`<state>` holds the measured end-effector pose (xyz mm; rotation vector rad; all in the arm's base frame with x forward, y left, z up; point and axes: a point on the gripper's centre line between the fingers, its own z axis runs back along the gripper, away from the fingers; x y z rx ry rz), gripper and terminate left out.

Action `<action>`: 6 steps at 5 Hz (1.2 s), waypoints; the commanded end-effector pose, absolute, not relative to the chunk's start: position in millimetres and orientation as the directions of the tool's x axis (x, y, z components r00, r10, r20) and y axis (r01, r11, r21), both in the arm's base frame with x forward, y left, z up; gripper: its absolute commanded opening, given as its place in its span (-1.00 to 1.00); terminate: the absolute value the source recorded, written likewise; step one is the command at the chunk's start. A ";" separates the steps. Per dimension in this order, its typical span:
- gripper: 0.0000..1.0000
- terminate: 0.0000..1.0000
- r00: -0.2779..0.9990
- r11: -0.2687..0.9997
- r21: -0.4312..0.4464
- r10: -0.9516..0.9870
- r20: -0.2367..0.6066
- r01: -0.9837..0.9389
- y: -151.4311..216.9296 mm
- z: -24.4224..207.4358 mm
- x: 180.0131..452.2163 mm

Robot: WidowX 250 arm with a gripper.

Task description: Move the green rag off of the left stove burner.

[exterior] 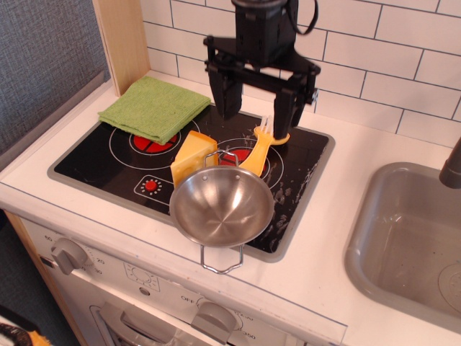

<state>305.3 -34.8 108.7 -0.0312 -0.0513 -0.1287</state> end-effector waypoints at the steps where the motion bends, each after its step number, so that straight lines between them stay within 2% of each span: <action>1: 1.00 -1.00 0.993 0.998 -0.057 -0.019 0.117 0.026 5.5 126.1 326.4; 2: 1.00 -1.00 0.972 0.998 -0.022 0.058 0.229 -0.054 55.8 123.1 338.9; 3: 1.00 -1.00 0.946 0.995 0.035 0.073 0.315 -0.089 95.0 107.6 352.4; 4: 1.00 -1.00 0.933 0.994 0.050 0.076 0.352 -0.100 125.2 93.8 364.4; 5: 1.00 -1.00 0.939 0.995 -0.018 0.098 0.328 -0.098 145.9 73.2 374.7; 6: 1.00 -1.00 0.949 0.996 -0.039 0.090 0.301 -0.081 155.2 64.2 382.2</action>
